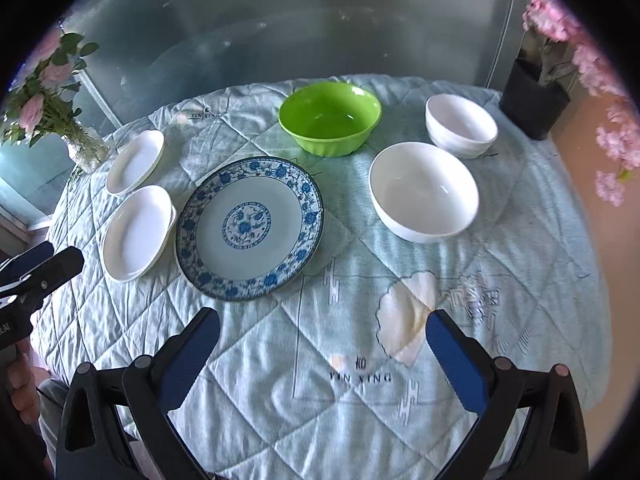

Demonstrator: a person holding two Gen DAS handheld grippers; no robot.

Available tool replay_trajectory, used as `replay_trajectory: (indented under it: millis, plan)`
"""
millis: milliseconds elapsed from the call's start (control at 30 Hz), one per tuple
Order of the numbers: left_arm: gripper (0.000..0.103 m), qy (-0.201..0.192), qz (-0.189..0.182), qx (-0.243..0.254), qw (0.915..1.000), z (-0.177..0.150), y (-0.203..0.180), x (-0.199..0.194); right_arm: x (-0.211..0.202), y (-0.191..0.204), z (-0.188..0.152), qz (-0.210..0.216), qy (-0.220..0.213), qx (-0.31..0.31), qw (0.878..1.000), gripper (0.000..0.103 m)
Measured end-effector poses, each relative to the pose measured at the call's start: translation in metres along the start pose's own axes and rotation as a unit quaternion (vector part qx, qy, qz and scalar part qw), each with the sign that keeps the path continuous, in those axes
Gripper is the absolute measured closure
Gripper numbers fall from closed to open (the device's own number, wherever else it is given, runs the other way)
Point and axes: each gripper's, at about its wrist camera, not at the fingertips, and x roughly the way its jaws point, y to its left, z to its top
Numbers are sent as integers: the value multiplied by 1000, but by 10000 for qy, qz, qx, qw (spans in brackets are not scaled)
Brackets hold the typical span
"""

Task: Organize plates and bowls
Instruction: 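Grasp the rim of the blue-and-white plate with the right gripper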

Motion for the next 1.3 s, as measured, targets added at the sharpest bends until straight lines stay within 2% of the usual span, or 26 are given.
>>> replay_trajectory:
  millis: [67, 200, 333, 400, 500, 600, 767, 800, 900, 1100, 1167, 1233, 1300]
  plan:
    - [3, 309, -273, -8, 9991, 18, -4, 22, 13, -2, 8, 117, 124, 45, 9998, 1]
    - [18, 750, -677, -77, 9949, 32, -15, 60, 47, 0, 23, 382, 452, -97, 9982, 1]
    - [22, 984, -848, -401, 9907, 18, -14, 84, 70, 1, 28, 465, 641, -378, 9961, 2]
    - [30, 1081, -984, -673, 9870, 7, -9, 95, 82, 0, 31, 545, 787, -417, 9945, 2]
    - [31, 1165, -1085, -1008, 9821, 0, -4, 112, 96, 1, 32, 638, 944, -458, 9924, 5]
    - [31, 1173, -1048, -1050, 9819, -1, -7, 126, 103, 4, 31, 615, 911, -456, 9929, 6]
    - [31, 1086, -896, -1312, 9813, 7, 0, 143, 109, -4, 35, 620, 825, -92, 9946, 12]
    - [37, 1069, -856, -1342, 9814, 9, 3, 145, 109, -5, 36, 625, 818, -43, 9947, 14]
    - [46, 1084, -726, -1338, 9824, 17, 7, 154, 111, -6, 41, 611, 789, 29, 9950, 21]
    - [58, 1095, -633, -1321, 9831, 29, 13, 166, 119, 1, 52, 475, 765, 195, 9957, 30]
    - [63, 1151, -599, -1355, 9822, 33, 15, 171, 123, 2, 54, 433, 791, 272, 9956, 39]
    - [70, 1197, -539, -1372, 9818, 36, 18, 176, 127, 3, 55, 362, 800, 321, 9956, 44]
    - [72, 1204, -534, -1343, 9822, 40, 17, 178, 129, 4, 57, 359, 805, 370, 9954, 47]
